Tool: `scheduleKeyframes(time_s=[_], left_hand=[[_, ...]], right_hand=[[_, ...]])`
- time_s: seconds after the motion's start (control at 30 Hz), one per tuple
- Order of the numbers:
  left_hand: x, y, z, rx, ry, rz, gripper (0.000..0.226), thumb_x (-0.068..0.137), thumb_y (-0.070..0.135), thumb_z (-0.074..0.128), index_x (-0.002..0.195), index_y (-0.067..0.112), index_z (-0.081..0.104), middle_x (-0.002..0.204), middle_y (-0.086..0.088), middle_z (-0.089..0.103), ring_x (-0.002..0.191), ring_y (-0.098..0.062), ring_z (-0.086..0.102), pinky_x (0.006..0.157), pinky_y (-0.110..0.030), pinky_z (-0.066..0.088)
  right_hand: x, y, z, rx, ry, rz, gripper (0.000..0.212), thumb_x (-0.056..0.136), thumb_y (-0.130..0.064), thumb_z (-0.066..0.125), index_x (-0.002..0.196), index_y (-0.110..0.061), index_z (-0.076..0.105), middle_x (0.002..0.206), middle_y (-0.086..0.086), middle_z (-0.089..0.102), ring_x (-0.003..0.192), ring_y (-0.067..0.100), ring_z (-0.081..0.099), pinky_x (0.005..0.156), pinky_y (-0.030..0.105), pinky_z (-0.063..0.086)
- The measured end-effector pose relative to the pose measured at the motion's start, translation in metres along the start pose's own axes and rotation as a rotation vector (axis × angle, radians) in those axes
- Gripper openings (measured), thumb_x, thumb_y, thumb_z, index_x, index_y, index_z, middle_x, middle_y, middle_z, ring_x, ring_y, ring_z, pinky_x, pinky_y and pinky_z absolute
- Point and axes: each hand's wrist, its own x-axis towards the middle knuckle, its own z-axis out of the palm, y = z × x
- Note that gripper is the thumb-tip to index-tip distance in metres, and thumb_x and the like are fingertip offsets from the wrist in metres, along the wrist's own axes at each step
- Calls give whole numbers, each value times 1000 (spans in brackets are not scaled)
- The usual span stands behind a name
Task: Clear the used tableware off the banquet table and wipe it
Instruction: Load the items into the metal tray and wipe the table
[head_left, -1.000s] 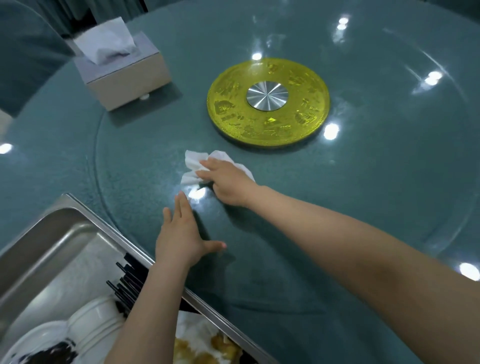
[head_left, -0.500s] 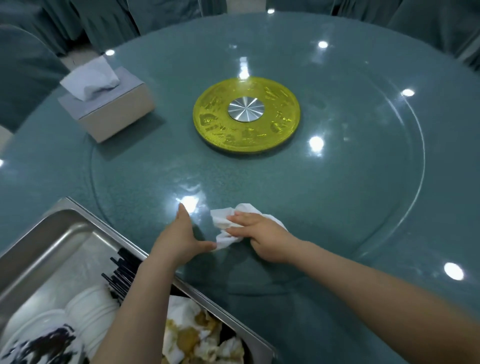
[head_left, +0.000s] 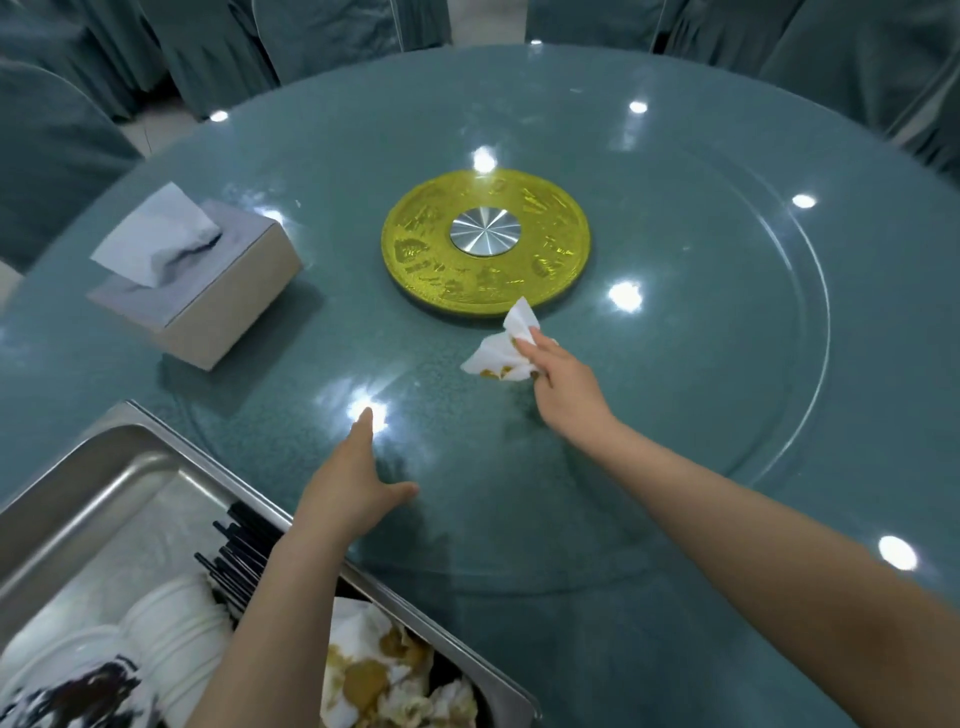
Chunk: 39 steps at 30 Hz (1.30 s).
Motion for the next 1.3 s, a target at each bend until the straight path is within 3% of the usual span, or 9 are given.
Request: scheduleKeyframes(time_s=[0.13, 0.3, 0.53, 0.67, 0.8, 1.17, 1.3], left_hand=[[0, -3, -1, -35, 8, -16, 108, 76, 41, 76, 152, 29, 1, 157, 1, 24, 139, -23, 34, 100, -37, 38], [1, 10, 5, -94, 25, -10, 101, 79, 40, 73, 153, 28, 6, 157, 5, 24, 139, -22, 34, 100, -36, 38], [-12, 38, 18, -168, 64, -14, 75, 87, 37, 64, 150, 23, 25, 154, 1, 32, 138, -24, 36, 105, -38, 34], [-31, 50, 25, -177, 60, -16, 72, 89, 37, 62, 149, 23, 27, 154, 1, 33, 138, -23, 35, 106, -38, 34], [-60, 61, 31, -147, 72, -6, 70, 90, 39, 60, 149, 25, 26, 153, 2, 35, 132, -23, 42, 92, -31, 41], [-136, 82, 39, -173, 132, -40, 69, 89, 36, 62, 149, 23, 29, 152, 1, 37, 136, -21, 39, 106, -34, 34], [-153, 93, 46, -195, 145, -40, 68, 89, 34, 63, 148, 21, 31, 149, 0, 41, 134, -21, 42, 105, -33, 34]], right_hand=[[28, 1, 14, -121, 23, 97, 60, 87, 7, 39, 143, -15, 40, 157, 4, 22, 143, 24, 22, 112, 24, 17], [12, 4, 27, -201, -97, -36, 60, 82, 10, 40, 137, -11, 48, 152, 9, 32, 141, 25, 25, 110, 22, 15], [-23, 13, 4, -181, -203, -10, 67, 80, 13, 35, 137, -18, 50, 155, 0, 29, 142, 23, 22, 116, 26, 13], [-61, 22, -5, -202, -296, -61, 70, 80, 14, 34, 138, -22, 50, 155, -3, 28, 142, 21, 22, 116, 24, 13], [-96, 26, -18, -209, -355, -108, 67, 81, 14, 36, 137, -20, 51, 155, 0, 29, 141, 22, 25, 116, 25, 13], [-168, 30, -60, -222, -530, -124, 65, 83, 12, 38, 140, -16, 46, 156, 3, 25, 143, 14, 25, 110, 15, 13], [-182, 33, -78, -111, -407, -21, 66, 80, 13, 34, 136, -17, 52, 153, 0, 32, 141, 15, 29, 109, 12, 14]])
